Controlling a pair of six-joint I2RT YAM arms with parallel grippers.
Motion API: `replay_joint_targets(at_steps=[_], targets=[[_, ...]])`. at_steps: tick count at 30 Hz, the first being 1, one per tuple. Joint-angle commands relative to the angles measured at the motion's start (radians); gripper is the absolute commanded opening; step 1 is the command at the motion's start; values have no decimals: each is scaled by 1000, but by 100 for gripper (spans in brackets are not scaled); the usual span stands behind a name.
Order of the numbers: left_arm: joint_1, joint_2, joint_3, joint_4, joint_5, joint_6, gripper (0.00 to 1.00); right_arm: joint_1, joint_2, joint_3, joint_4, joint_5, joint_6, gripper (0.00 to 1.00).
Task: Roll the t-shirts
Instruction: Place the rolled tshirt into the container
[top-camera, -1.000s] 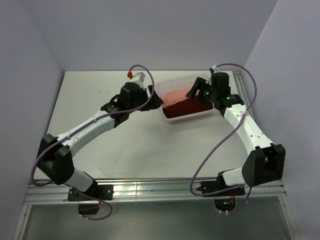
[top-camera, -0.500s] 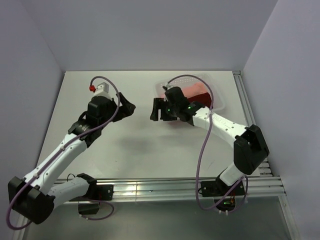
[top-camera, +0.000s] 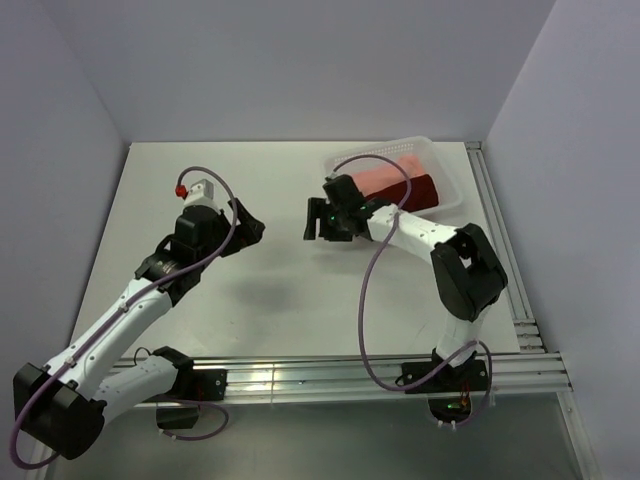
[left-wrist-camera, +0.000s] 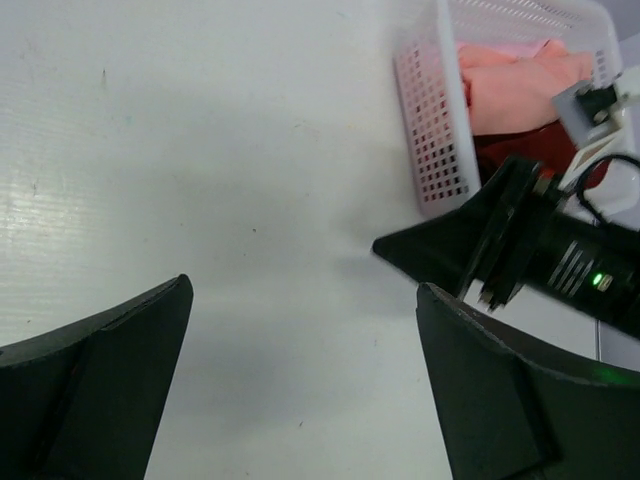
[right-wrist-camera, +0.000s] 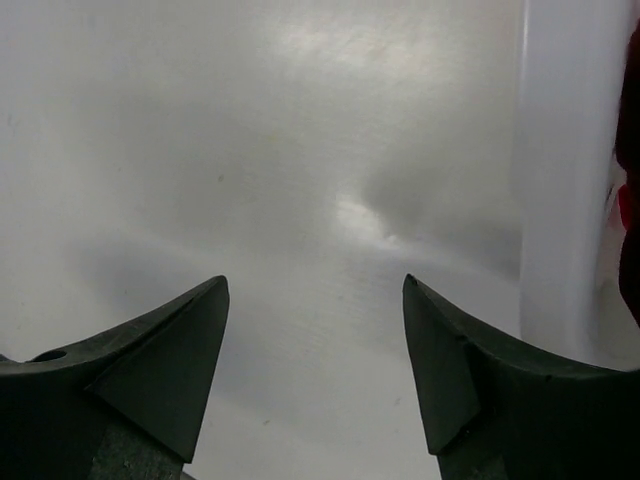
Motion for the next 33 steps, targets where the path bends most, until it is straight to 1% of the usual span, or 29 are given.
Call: replay_joint_targets(at_steps=[1, 3, 5, 6, 8, 12, 13, 14, 16, 17, 19, 20, 22, 23, 25, 26, 27, 28, 33], targets=[[6, -15, -18, 56, -22, -1, 100, -155, 28, 47, 7, 42, -33, 77], [6, -5, -24, 61, -30, 3, 99, -241, 48, 73, -2, 28, -45, 78], [6, -1, -29, 64, -33, 3, 100, -295, 65, 124, -14, 8, -62, 78], [7, 2, -32, 72, -33, 5, 99, -335, 85, 147, -41, -39, -71, 78], [6, 4, -32, 76, -24, 5, 99, -353, 76, 181, -54, -58, -102, 79], [6, -24, -49, 101, -4, 22, 99, -337, -70, 117, -13, -149, -149, 82], [7, -31, -50, 107, 8, 26, 99, -332, -101, 103, -8, -167, -154, 84], [6, -47, -56, 112, 16, 30, 99, -329, -163, 92, -8, -177, -160, 85], [7, -65, -64, 116, 27, 36, 100, -324, -245, 32, 13, -203, -174, 87], [7, -85, -75, 116, 27, 34, 99, -320, -333, 3, 30, -208, -177, 88], [9, -108, -89, 107, 16, 33, 99, -306, -427, -81, 69, -187, -185, 90], [10, -129, -104, 96, 6, 31, 99, -285, -519, -112, 79, -178, -186, 90], [12, -157, -119, 81, -8, 31, 99, -272, -619, -213, 113, -139, -185, 90], [12, -184, -127, 55, -14, 31, 100, -266, -714, -250, 125, -135, -183, 90], [12, -221, -138, 40, -17, 30, 99, -266, -806, -356, 135, -110, -176, 90], [12, -261, -151, 34, -14, 22, 100, -266, -893, -393, 142, -80, -171, 91], [12, -281, -161, 32, -17, 17, 99, -264, -935, -463, 144, -69, -160, 91], [13, -303, -187, 35, -19, 11, 100, -266, -1011, -497, 145, -59, -154, 91], [12, -444, -292, 69, -19, -13, 99, -266, -1205, -702, 136, 20, -110, 91]])
